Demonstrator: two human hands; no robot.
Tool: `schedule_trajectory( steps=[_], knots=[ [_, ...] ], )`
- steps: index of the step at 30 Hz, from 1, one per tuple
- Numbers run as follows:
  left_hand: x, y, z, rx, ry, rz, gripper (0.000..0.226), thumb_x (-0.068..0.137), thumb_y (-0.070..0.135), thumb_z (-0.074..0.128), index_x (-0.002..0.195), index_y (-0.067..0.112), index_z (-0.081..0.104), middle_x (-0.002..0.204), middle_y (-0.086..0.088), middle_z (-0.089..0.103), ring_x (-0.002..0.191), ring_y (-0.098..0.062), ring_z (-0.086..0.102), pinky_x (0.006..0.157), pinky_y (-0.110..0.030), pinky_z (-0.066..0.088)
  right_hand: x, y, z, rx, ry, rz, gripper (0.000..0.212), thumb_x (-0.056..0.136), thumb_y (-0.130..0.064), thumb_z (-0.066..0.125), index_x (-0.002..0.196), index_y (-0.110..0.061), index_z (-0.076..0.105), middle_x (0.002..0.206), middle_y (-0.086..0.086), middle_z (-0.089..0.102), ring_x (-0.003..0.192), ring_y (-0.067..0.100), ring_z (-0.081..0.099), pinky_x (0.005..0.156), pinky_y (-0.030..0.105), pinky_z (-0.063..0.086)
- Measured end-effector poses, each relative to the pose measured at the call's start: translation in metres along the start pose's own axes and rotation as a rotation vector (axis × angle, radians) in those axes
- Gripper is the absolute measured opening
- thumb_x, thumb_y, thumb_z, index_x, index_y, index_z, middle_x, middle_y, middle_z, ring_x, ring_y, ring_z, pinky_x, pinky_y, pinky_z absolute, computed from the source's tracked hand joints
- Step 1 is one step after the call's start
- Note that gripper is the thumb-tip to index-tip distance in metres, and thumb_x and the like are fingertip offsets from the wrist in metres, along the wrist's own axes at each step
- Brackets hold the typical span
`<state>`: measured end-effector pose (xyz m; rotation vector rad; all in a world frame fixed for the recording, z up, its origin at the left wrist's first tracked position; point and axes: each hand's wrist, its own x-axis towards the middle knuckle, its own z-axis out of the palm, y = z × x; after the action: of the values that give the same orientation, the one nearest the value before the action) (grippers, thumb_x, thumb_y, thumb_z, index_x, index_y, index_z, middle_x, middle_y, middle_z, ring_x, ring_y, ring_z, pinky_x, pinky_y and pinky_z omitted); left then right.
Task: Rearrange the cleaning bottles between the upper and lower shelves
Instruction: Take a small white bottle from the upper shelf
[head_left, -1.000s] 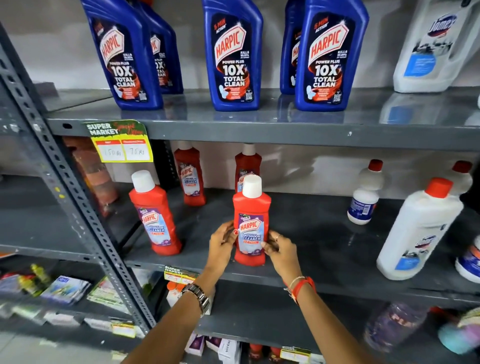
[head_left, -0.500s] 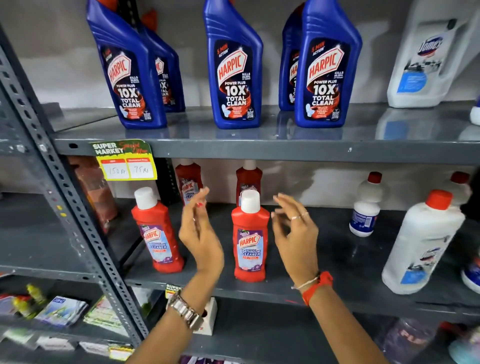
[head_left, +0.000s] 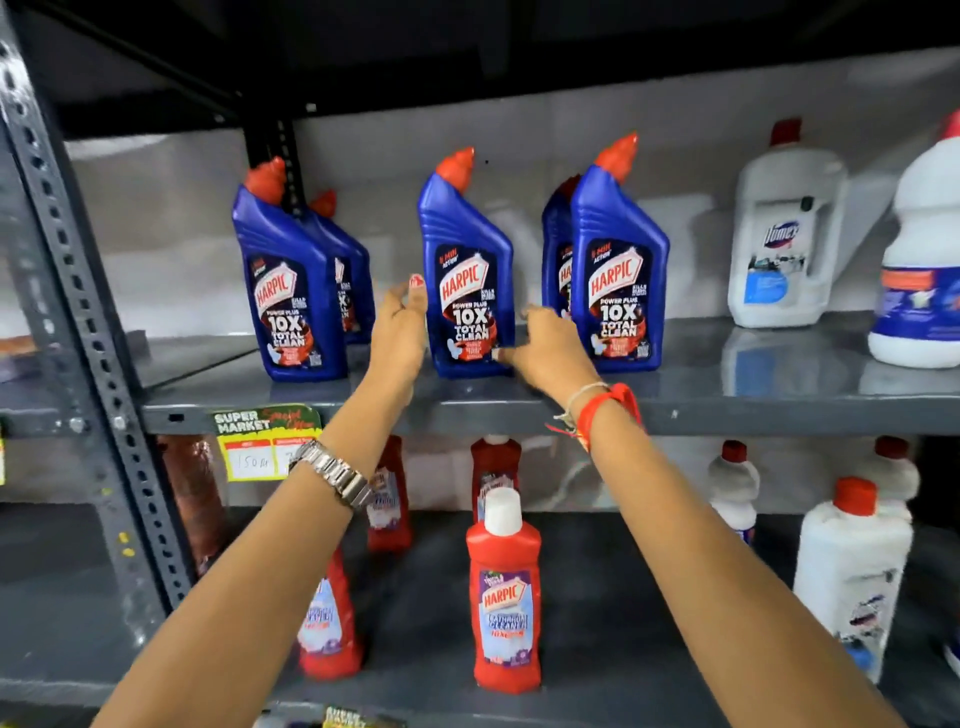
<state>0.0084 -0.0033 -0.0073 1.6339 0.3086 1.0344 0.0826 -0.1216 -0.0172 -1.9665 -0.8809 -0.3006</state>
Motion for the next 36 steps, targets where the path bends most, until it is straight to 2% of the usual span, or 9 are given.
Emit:
schedule_trajectory(
  steps=[4, 11, 14, 19, 22, 24, 27, 32, 36],
  knots=[
    [0.008, -0.004, 0.001, -0.083, -0.044, -0.004, 0.027, 0.095, 0.039, 0.031, 0.101, 0.018, 0.047, 0.106, -0.008, 0.060, 0.097, -0.024, 0.059, 0.085, -0.041, 0.049, 0.005, -0.004, 0.011, -0.100, 0.052, 0.013, 0.030, 0.078, -0.016, 0.069, 0.096, 0.004, 0.055, 0.104, 0.030, 0.063, 0.100, 0.045, 0.057, 0.083, 0.044, 0.047],
    [0.010, -0.006, 0.003, -0.114, -0.012, -0.010, 0.024, 0.095, 0.037, 0.032, 0.099, 0.022, 0.049, 0.093, 0.002, 0.062, 0.088, -0.016, 0.061, 0.071, -0.029, 0.051, -0.001, -0.003, 0.012, -0.054, 0.073, 0.018, 0.024, 0.077, -0.017, 0.070, 0.086, -0.002, 0.053, 0.089, 0.020, 0.060, 0.093, 0.043, 0.058, 0.077, 0.042, 0.048],
    [0.001, -0.005, 0.006, -0.067, 0.034, 0.031, 0.027, 0.095, 0.040, 0.031, 0.103, 0.023, 0.050, 0.105, -0.002, 0.062, 0.093, -0.014, 0.060, 0.079, -0.029, 0.049, -0.006, -0.002, 0.007, -0.020, 0.066, 0.005, 0.032, 0.077, -0.018, 0.070, 0.099, -0.001, 0.055, 0.100, 0.021, 0.063, 0.098, 0.042, 0.058, 0.084, 0.045, 0.052],
    [-0.030, 0.005, 0.017, -0.252, 0.163, 0.278, 0.015, 0.096, 0.028, 0.036, 0.100, 0.026, 0.051, 0.088, 0.022, 0.057, 0.074, 0.021, 0.058, 0.059, 0.002, 0.043, -0.020, 0.016, -0.022, 0.045, 0.159, -0.043, 0.054, 0.078, -0.014, 0.069, 0.125, -0.004, 0.045, 0.113, 0.020, 0.061, 0.109, 0.035, 0.056, 0.096, 0.042, 0.048],
    [-0.042, 0.015, 0.037, -0.325, 0.121, 0.335, 0.026, 0.097, 0.025, 0.034, 0.114, 0.020, 0.052, 0.115, 0.005, 0.061, 0.108, 0.001, 0.057, 0.094, -0.016, 0.045, -0.032, 0.033, -0.051, 0.145, 0.252, -0.055, 0.046, 0.075, -0.009, 0.070, 0.118, -0.006, 0.053, 0.110, 0.018, 0.064, 0.102, 0.031, 0.060, 0.095, 0.038, 0.049],
    [-0.051, 0.021, 0.060, -0.353, 0.086, 0.309, 0.033, 0.097, 0.024, 0.034, 0.123, 0.012, 0.049, 0.131, -0.006, 0.053, 0.122, -0.011, 0.049, 0.106, -0.025, 0.038, -0.040, 0.047, -0.074, 0.211, 0.283, -0.048, 0.042, 0.074, -0.004, 0.070, 0.114, -0.005, 0.057, 0.107, 0.017, 0.067, 0.091, 0.023, 0.063, 0.086, 0.020, 0.050],
    [-0.063, 0.030, 0.104, -0.367, 0.009, 0.279, 0.037, 0.097, 0.024, 0.033, 0.127, 0.007, 0.045, 0.135, -0.008, 0.049, 0.123, -0.012, 0.047, 0.100, -0.021, 0.041, -0.045, 0.073, -0.113, 0.222, 0.329, -0.029, 0.040, 0.074, -0.001, 0.068, 0.112, -0.003, 0.056, 0.107, 0.015, 0.066, 0.088, 0.015, 0.058, 0.076, 0.009, 0.045],
    [-0.075, 0.044, 0.187, -0.436, -0.120, 0.221, 0.036, 0.098, 0.022, 0.030, 0.116, 0.002, 0.054, 0.121, -0.012, 0.057, 0.116, -0.021, 0.055, 0.098, -0.027, 0.045, -0.056, 0.127, -0.190, 0.098, 0.529, -0.004, 0.039, 0.074, 0.001, 0.065, 0.112, -0.002, 0.057, 0.112, 0.018, 0.066, 0.104, 0.029, 0.062, 0.097, 0.041, 0.047],
    [-0.078, 0.048, 0.255, -0.392, -0.200, 0.166, 0.035, 0.096, 0.031, 0.033, 0.110, 0.009, 0.057, 0.112, -0.005, 0.060, 0.104, -0.015, 0.058, 0.087, -0.020, 0.047, -0.065, 0.175, -0.239, -0.035, 0.683, -0.012, 0.043, 0.070, 0.002, 0.064, 0.112, -0.004, 0.058, 0.114, 0.018, 0.064, 0.105, 0.031, 0.059, 0.095, 0.027, 0.041]
  ],
)
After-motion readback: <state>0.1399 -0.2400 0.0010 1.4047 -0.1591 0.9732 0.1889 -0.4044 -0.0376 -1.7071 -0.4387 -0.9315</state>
